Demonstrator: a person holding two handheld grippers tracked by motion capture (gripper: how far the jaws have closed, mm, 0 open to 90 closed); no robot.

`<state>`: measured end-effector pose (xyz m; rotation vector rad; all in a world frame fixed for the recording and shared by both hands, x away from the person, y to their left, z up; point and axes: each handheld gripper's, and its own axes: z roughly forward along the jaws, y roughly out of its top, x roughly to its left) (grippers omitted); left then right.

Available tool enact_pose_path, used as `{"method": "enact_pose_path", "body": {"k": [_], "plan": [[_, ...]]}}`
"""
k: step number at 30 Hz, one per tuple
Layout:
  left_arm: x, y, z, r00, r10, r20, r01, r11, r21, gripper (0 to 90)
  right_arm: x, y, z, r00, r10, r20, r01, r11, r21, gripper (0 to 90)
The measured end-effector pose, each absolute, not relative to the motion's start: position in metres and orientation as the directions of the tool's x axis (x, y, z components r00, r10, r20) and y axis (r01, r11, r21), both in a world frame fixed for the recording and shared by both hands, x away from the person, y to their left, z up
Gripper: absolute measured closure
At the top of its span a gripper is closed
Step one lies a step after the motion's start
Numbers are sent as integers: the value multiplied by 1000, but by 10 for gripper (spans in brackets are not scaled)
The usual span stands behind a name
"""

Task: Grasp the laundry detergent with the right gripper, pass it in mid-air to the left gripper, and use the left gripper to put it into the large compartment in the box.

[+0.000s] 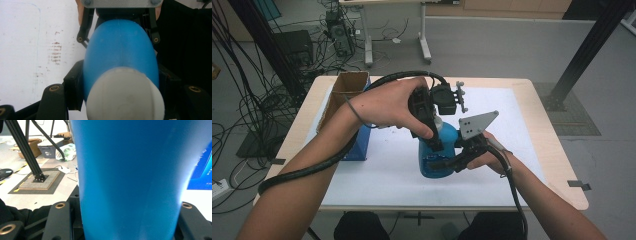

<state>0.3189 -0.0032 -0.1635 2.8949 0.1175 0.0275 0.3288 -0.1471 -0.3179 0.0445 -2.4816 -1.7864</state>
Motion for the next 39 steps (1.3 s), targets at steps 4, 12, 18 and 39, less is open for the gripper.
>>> {"method": "enact_pose_path", "body": {"k": [4,12,18,39], "plan": [[319,-4,-164,997,82,11,76,-966,246,376,329,-147,-318,-996,-73,54,28,319,947,434],[319,-4,-164,996,86,11,80,-966,246,376,329,-147,-319,-996,-74,54,28,318,948,434],[319,-6,-164,996,89,14,83,-967,240,377,329,-147,-320,-996,-73,57,32,307,951,433],[317,-11,-165,996,84,4,81,-970,227,378,326,-147,-326,-995,-70,69,47,275,960,423]]}}
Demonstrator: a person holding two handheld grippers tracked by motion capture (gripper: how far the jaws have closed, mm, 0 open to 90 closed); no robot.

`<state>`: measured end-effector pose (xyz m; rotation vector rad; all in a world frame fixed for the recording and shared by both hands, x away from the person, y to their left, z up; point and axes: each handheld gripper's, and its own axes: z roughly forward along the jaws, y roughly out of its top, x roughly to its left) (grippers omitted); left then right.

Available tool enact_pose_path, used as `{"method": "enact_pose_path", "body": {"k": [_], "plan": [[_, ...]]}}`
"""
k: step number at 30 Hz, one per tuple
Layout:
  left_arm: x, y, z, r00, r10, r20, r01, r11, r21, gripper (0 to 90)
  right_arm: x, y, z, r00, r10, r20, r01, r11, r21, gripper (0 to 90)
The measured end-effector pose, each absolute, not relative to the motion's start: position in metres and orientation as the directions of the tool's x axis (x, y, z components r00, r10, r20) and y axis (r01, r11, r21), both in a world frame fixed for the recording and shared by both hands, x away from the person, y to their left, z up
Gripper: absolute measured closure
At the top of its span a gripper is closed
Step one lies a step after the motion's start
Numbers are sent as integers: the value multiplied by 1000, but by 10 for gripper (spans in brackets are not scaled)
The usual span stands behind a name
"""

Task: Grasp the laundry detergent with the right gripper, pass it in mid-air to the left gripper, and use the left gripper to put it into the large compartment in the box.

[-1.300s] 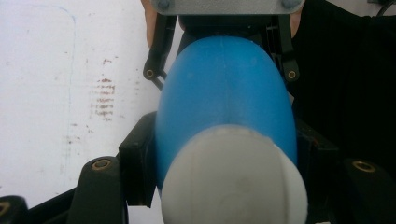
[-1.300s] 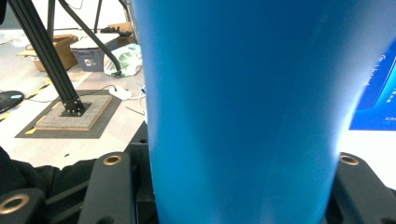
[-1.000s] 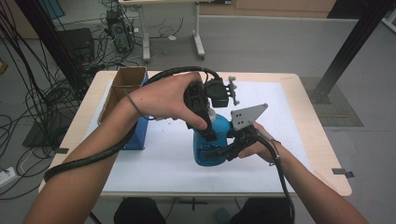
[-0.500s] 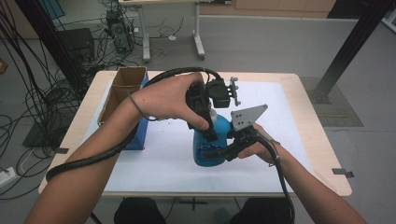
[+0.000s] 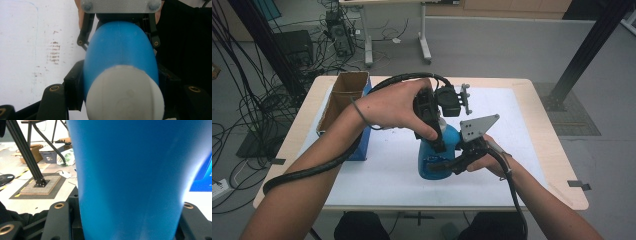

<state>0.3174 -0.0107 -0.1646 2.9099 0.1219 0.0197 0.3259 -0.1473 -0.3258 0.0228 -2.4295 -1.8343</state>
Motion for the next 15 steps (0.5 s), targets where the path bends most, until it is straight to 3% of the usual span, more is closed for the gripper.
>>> {"method": "enact_pose_path", "body": {"k": [11,15], "plan": [[315,-9,-163,996,83,13,78,-971,225,377,325,-145,-326,-995,-76,59,36,269,963,411],[315,-7,-162,995,95,14,89,-968,236,378,324,-143,-328,-995,-87,50,24,280,960,346]]}}
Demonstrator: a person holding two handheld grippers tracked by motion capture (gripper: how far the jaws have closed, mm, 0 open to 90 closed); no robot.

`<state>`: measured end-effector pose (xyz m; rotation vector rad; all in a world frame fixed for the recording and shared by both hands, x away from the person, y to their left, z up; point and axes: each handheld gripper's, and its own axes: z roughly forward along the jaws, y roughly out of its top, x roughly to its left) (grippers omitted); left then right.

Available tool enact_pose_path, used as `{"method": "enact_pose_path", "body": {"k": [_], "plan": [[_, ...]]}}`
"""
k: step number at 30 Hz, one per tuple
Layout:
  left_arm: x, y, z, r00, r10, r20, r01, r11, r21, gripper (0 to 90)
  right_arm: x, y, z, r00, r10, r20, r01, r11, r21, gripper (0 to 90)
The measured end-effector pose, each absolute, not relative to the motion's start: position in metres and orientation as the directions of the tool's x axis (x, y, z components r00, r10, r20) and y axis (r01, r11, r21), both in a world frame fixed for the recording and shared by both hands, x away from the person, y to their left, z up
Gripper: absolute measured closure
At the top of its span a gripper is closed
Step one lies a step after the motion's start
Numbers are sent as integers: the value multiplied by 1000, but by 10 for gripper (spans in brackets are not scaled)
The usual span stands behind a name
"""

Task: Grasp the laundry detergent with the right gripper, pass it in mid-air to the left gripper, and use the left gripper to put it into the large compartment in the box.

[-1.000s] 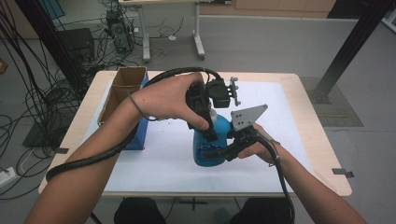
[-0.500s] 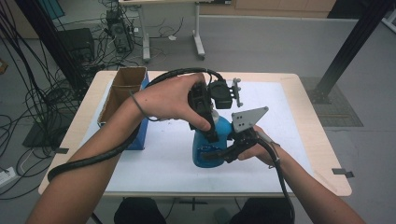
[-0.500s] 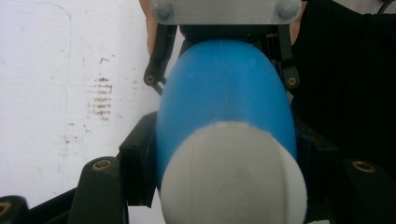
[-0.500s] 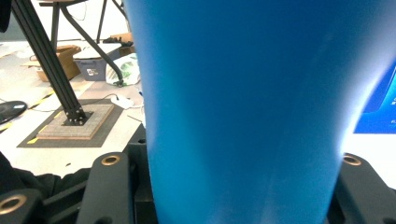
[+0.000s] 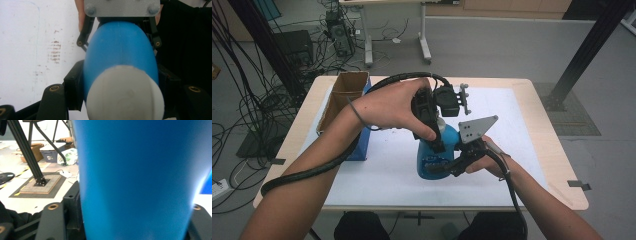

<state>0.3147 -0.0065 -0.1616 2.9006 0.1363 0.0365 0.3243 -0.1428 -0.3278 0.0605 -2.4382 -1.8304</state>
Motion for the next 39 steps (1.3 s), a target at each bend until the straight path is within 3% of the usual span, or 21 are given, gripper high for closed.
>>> {"method": "enact_pose_path", "body": {"k": [8,13,24,39], "plan": [[316,-4,-163,995,98,12,92,-969,228,377,324,-141,-331,-996,-49,76,60,269,961,137],[318,-3,-164,994,106,13,100,-969,225,377,324,-143,-329,-997,-24,71,63,258,964,58],[320,1,-165,993,115,17,108,-969,224,377,325,-147,-326,-999,-26,43,34,277,960,11],[324,7,-167,992,126,15,119,-968,222,377,328,-154,-325,-996,4,91,87,343,935,19]]}}
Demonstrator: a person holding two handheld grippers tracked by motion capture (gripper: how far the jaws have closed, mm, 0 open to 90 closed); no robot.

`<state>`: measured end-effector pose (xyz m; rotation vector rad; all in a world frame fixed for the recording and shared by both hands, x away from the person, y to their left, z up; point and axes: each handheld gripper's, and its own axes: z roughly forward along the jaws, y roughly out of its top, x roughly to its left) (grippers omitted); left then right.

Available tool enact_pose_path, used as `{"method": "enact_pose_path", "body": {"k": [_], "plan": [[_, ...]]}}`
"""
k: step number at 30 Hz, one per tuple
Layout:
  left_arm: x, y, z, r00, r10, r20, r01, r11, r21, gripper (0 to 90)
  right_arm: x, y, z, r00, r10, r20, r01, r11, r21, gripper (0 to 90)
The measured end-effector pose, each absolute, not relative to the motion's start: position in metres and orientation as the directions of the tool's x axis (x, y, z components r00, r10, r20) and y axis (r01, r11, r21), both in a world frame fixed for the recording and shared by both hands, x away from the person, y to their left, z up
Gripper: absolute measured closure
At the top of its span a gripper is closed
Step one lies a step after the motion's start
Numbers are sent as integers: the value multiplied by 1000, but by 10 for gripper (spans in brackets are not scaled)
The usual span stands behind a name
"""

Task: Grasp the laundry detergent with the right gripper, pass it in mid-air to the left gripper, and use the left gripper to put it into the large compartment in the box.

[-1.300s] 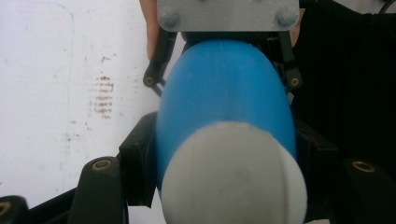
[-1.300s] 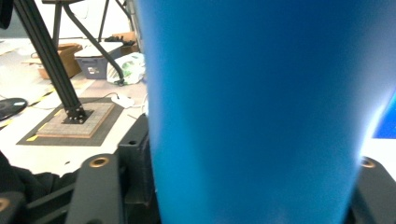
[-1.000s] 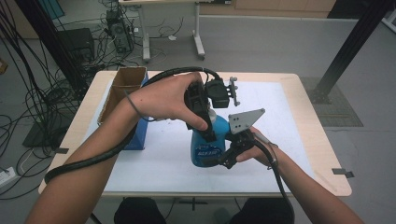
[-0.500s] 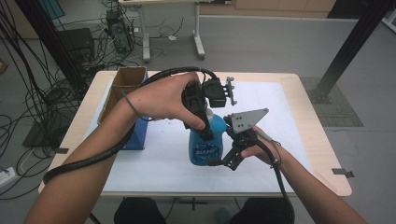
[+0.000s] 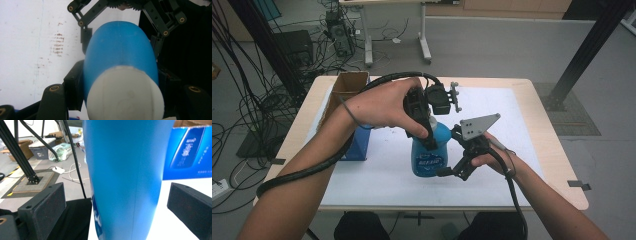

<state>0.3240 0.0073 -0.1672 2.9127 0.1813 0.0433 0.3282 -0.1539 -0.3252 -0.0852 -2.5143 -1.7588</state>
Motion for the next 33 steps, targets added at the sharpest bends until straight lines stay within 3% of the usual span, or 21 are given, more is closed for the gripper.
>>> {"method": "enact_pose_path", "body": {"k": [18,33], "plan": [[330,20,-166,979,204,24,193,-954,227,377,331,-182,-323,-985,121,124,168,502,848,28],[333,27,-161,941,329,75,308,-929,205,377,333,-200,-329,-961,244,128,264,680,684,32]]}}
